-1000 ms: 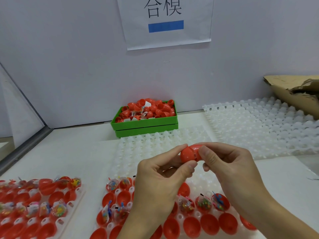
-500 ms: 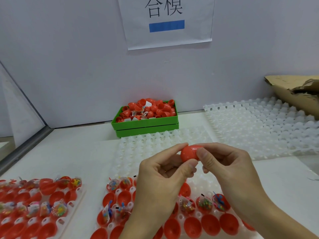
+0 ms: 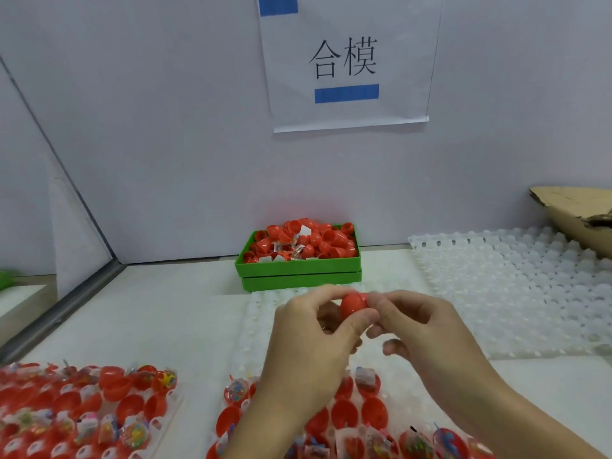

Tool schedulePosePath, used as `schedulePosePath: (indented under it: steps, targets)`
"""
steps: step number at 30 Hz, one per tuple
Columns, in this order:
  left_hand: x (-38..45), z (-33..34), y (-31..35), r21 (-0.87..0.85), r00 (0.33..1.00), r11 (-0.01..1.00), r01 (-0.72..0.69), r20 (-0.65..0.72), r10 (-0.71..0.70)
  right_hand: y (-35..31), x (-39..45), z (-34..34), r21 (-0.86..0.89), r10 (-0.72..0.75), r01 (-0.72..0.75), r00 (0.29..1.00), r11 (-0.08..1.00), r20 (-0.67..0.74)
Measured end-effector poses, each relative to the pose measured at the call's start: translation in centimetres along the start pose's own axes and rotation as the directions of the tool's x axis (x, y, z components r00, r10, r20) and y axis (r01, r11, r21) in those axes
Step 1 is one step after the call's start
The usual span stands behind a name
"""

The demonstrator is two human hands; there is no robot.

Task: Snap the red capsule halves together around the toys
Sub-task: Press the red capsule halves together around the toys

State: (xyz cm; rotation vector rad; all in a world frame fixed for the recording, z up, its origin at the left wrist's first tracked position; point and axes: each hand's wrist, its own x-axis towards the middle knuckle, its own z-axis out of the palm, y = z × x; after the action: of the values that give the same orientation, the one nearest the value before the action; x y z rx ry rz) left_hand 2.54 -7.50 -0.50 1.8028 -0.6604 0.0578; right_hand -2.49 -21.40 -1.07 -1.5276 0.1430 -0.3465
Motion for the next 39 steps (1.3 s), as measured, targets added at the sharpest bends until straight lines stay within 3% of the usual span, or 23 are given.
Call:
schedulePosePath:
  steps: [5,9,15,20,23,27,30,32,39]
  targets:
    - [8.1,-2.8,0.8,0.012,0.999,0.999,-0.03,-0.045,0.03,-3.2,8.1,1.5,0.151,0.023,-0.036,0.996,0.988,0.088]
    - [15.5,-4.7,-1.4,0.167,0.999,0.985,-0.034,0.008,0.033,-3.9,15.5,2.5,0.193,0.037,-0.053,0.996,0.98,0.084]
    - [24.1,-7.0,-5.0,0.469,0.989,0.874,-0.128,0.122,0.079,-2.9,24.2,2.9,-0.206,-0.015,0.015,1.0,0.978,-0.002]
    - [28.3,-7.9,-6.5,0.704,0.919,0.621,-0.345,0.388,0.07,-2.2,28.6,2.3,-0.632,-0.109,0.181,0.982,0.754,0.151]
    - [30.0,-7.9,-6.5,0.76,0.888,0.495,-0.421,0.456,0.055,-1.9,29.9,2.2,-0.668,-0.148,0.225,0.974,0.709,0.17]
    - [30.2,-8.0,-6.2,0.747,0.869,0.474,-0.467,0.486,0.091,-1.5,30.3,2.0,-0.694,-0.149,0.245,0.969,0.677,0.197]
    - [29.3,-9.2,-6.5,0.716,0.938,0.61,-0.34,0.3,0.172,-1.4,29.8,1.5,-0.689,-0.158,0.262,0.965,0.676,0.211]
    - [28.3,-10.7,-7.6,0.692,0.983,0.699,-0.184,0.137,0.123,-1.2,29.1,0.7,-0.69,-0.19,0.268,0.963,0.672,0.19]
    - [23.0,-13.7,-12.6,0.786,0.992,0.608,0.112,-0.051,-0.117,-0.6,24.8,-1.6,-0.683,-0.207,0.286,0.958,0.672,0.198]
